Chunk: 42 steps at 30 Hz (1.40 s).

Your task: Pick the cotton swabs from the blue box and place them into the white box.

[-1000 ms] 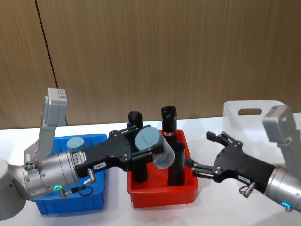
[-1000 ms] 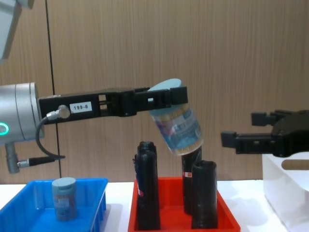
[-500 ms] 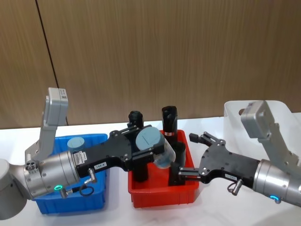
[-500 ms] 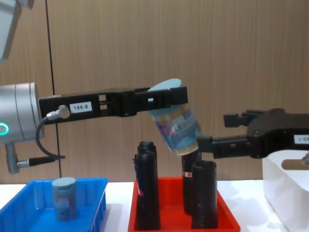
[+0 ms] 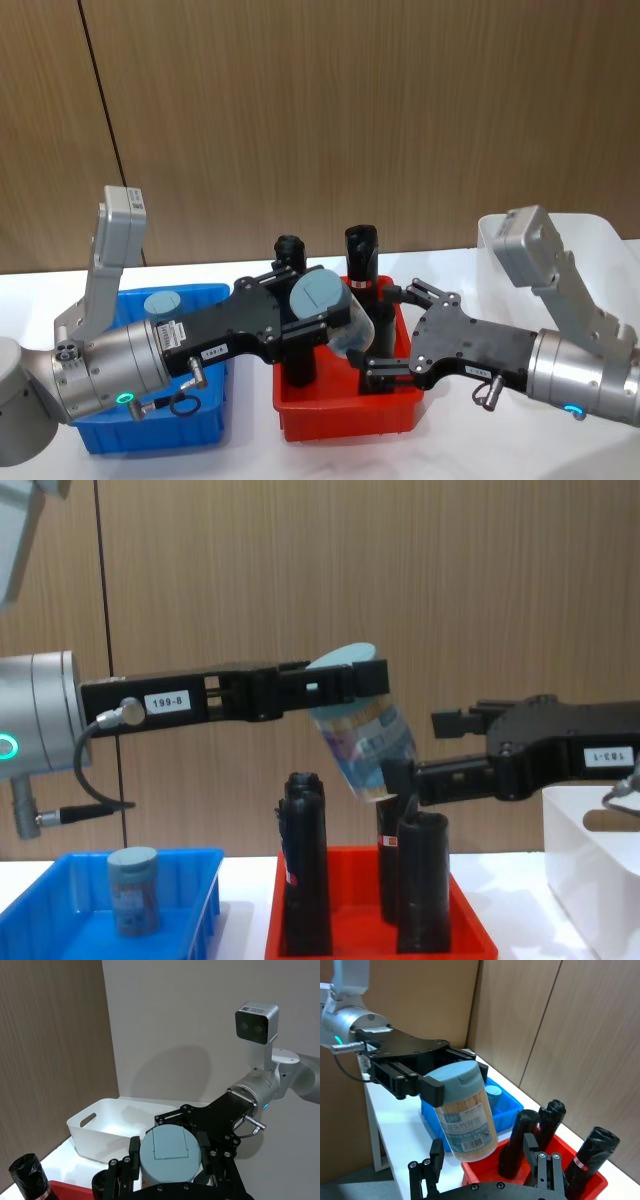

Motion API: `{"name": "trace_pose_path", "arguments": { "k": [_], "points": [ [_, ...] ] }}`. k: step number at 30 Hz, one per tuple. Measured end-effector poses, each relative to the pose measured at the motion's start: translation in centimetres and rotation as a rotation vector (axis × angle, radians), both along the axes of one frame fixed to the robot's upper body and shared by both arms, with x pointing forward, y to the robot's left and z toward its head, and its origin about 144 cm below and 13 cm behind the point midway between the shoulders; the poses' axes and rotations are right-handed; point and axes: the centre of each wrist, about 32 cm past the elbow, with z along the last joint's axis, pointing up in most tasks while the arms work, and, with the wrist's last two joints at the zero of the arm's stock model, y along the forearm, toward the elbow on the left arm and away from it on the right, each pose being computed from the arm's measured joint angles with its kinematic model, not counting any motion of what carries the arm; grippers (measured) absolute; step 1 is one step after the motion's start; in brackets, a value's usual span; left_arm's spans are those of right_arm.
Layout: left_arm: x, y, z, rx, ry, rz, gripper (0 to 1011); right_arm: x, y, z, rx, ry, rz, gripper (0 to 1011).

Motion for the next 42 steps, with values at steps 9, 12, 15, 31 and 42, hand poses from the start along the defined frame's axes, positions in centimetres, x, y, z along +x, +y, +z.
{"name": "trace_pose_path", "arguments": {
  "k": [9,12,15,31,42],
  "points": [
    [0.0,0.0,0.0,0.000,0.000,0.000,689,0.4,0.1,0.6,-0.005,-0.007,0.045,1002],
    [0.0,0.0,0.0,0.000,0.000,0.000,689,0.5,0.1,0.7,-0.005,-0.011,0.055,1002],
    [0.0,0.0,0.0,0.000,0.000,0.000,689,0.7,0.2,0.7,-0.005,-0.014,0.061,1002],
    [0.0,0.0,0.0,0.000,0.000,0.000,689,1.3,1.2,0.7,-0.025,-0.040,0.094,1002],
    [0.0,0.0,0.0,0.000,0.000,0.000,689,1.6,1.9,0.4,-0.049,-0.058,0.112,1002]
  ]
}}
